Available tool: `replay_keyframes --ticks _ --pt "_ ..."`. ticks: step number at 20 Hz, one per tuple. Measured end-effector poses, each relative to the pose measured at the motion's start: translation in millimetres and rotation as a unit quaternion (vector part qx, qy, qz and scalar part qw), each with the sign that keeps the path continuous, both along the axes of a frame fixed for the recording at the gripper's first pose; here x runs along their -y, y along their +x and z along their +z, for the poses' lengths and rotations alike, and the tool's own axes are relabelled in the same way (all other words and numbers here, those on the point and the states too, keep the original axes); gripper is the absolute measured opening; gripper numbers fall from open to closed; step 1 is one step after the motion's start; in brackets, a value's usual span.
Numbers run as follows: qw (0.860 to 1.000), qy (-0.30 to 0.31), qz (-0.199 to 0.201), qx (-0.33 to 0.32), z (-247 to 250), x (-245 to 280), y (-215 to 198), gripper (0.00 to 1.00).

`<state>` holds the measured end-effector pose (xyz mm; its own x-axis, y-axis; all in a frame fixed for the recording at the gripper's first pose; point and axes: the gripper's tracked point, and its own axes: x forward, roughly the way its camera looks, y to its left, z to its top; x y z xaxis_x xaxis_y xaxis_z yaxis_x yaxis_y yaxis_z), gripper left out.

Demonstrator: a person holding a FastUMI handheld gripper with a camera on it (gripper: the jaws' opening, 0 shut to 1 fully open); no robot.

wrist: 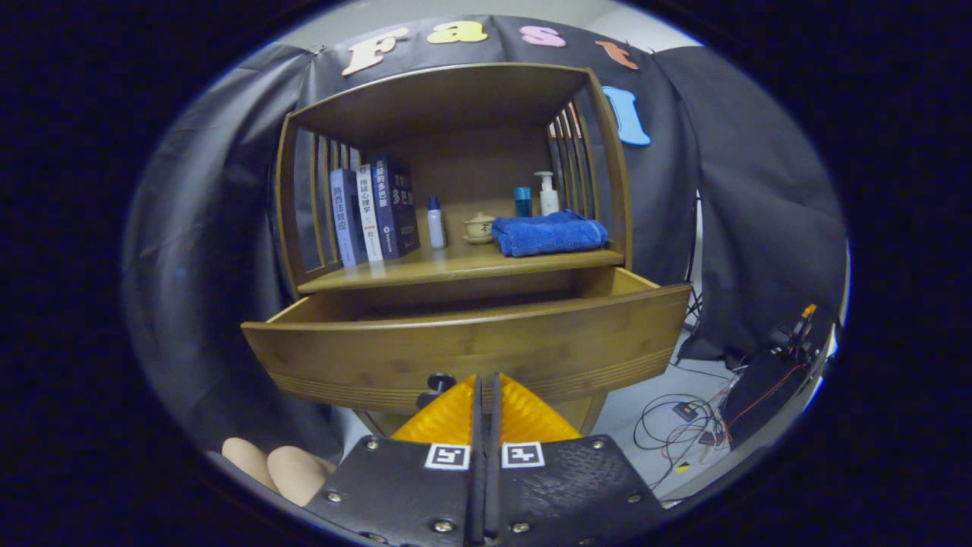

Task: Pull open the drawer, take out the items inside it, and place them on the countertop above the cabinet.

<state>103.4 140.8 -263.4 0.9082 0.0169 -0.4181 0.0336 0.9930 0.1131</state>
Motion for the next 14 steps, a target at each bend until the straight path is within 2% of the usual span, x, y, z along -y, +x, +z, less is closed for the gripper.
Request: replay_keyframes --ticks 5,9,12,14 --pt "0.999 -0.011 0.031 0.014 38.5 -7.2 39.1 0.02" --pt "0.997 -0.013 0.074 0.018 63.6 -26.9 83.7 0.03" --pt "0.993 -0.010 0.113 -0.018 58.0 -46.6 113.5 0.07" --pt "0.991 -0.006 0.124 -0.045 48.5 -58.7 132.8 0.17"
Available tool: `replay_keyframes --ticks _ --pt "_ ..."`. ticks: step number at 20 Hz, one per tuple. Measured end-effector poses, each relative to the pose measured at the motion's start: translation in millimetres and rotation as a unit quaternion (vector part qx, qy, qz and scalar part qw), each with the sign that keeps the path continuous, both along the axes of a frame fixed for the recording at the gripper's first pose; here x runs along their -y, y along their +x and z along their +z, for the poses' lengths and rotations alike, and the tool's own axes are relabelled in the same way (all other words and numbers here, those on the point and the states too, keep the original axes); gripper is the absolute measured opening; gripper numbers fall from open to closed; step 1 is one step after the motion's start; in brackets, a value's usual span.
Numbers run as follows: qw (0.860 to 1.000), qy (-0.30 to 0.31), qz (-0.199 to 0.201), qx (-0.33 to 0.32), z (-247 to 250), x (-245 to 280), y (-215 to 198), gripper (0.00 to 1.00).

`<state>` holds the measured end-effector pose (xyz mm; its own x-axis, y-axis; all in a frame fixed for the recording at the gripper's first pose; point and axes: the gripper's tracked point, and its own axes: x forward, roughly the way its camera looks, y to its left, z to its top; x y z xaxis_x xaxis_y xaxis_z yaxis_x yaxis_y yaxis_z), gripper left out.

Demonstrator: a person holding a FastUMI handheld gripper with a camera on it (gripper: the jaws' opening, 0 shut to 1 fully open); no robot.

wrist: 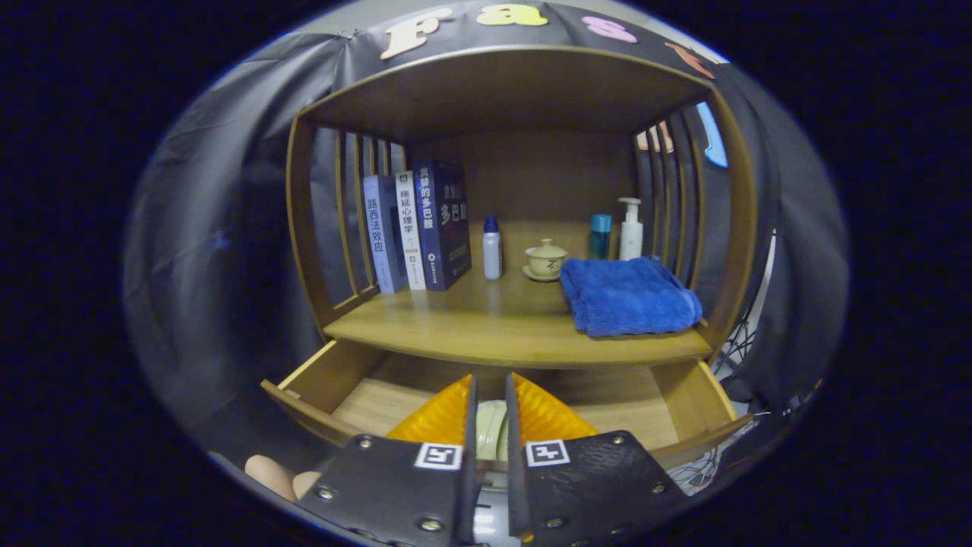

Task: Pull open the drawer, take out the items inside it, and place them on the countertop above the cabinet.

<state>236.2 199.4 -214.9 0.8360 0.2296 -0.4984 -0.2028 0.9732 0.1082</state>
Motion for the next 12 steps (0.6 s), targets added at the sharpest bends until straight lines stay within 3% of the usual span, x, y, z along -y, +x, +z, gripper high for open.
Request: replay_keyframes --ticks 7,8,9,12 --pt "0.989 -0.042 0.026 -0.136 -76.0 -18.1 16.8 0.21" --pt "0.988 -0.055 0.025 -0.146 -84.1 -15.8 19.3 0.38" --pt "0.986 -0.065 0.022 -0.155 -91.3 -13.2 21.3 0.43" --pt "0.978 -0.078 0.016 -0.193 -112.2 -10.9 23.6 0.44"
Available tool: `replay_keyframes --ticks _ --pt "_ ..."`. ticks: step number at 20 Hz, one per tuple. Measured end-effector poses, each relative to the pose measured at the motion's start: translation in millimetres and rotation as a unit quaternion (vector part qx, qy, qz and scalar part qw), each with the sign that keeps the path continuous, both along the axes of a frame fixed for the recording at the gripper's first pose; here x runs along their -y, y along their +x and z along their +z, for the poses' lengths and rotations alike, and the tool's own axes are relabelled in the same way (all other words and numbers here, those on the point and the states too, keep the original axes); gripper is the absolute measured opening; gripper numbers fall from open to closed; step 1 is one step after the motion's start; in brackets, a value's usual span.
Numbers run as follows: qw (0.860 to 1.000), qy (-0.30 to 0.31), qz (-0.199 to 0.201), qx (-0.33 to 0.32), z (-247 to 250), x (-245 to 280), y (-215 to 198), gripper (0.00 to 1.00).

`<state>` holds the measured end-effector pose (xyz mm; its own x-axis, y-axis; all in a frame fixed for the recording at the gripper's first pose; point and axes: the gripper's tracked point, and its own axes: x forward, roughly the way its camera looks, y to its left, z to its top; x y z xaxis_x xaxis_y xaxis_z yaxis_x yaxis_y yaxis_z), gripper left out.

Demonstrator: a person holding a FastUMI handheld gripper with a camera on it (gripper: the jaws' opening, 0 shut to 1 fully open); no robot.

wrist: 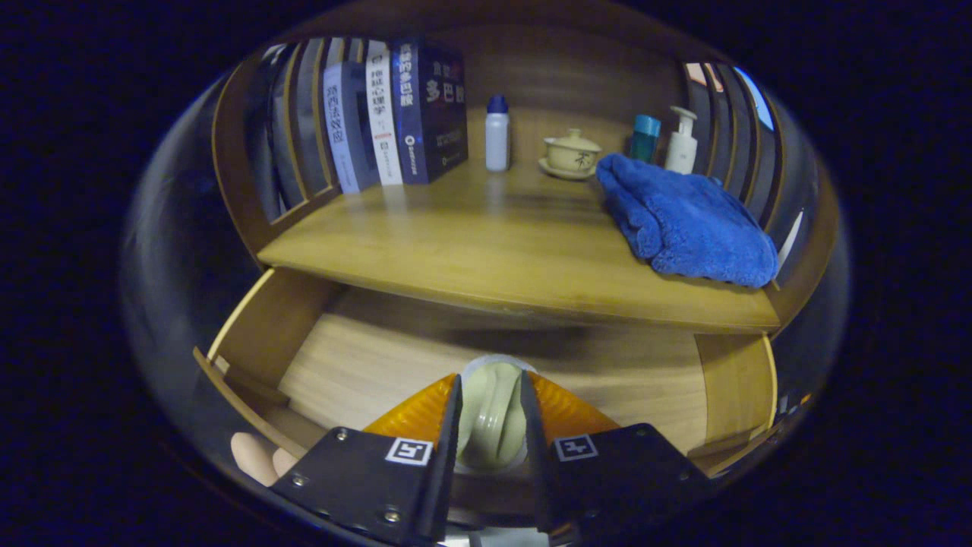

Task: Pull open the drawer, take out the items inside it, and place them on the countertop above the cabinet.

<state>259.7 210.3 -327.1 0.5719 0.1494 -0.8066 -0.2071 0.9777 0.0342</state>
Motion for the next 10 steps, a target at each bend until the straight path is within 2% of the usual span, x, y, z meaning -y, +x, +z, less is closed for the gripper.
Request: replay_keyframes --ticks 3,6,7,8,10 --pt "0.999 -0.015 -0.014 -0.035 -17.7 5.5 4.8 0.44" --pt "0.998 -0.020 -0.012 -0.065 -34.6 4.2 3.5 0.44" --pt "0.997 -0.010 -0.028 -0.065 -8.2 8.7 -14.2 0.44" --pt "0.997 -0.003 -0.032 -0.066 -31.3 3.7 -0.5 0.19" --pt "0.998 0.006 -0.033 -0.059 -25.7 2.1 -4.1 0.19"
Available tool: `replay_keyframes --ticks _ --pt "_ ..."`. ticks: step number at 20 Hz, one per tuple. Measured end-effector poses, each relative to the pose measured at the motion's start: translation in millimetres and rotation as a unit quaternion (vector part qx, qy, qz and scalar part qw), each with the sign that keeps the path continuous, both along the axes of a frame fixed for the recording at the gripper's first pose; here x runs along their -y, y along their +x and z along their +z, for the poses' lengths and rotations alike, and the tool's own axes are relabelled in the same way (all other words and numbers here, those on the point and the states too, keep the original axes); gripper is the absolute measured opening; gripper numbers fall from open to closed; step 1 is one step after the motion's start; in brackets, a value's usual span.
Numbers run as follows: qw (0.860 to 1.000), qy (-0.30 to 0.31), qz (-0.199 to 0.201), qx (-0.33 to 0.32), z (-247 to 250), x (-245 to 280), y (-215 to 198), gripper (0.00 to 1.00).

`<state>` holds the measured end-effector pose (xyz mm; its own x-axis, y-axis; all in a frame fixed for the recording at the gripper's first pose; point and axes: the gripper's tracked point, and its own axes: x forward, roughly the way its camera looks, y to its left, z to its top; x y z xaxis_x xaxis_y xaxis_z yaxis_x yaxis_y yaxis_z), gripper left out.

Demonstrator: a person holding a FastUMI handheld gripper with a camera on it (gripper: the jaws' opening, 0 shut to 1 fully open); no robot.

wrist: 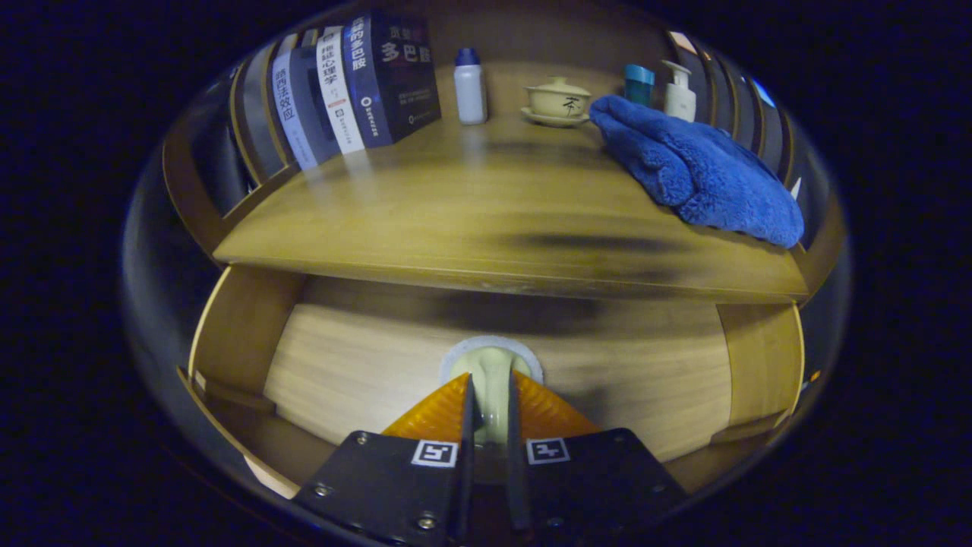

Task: Pull open the drawer, take out the items inside it, and place them on the countertop above the cabinet.

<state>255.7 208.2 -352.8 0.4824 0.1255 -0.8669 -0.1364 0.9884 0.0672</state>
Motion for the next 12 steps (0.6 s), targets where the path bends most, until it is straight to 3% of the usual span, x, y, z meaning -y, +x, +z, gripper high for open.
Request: replay_keyframes --ticks 12 --pt "0.990 0.028 0.022 0.138 89.5 -9.6 -13.4 0.19"
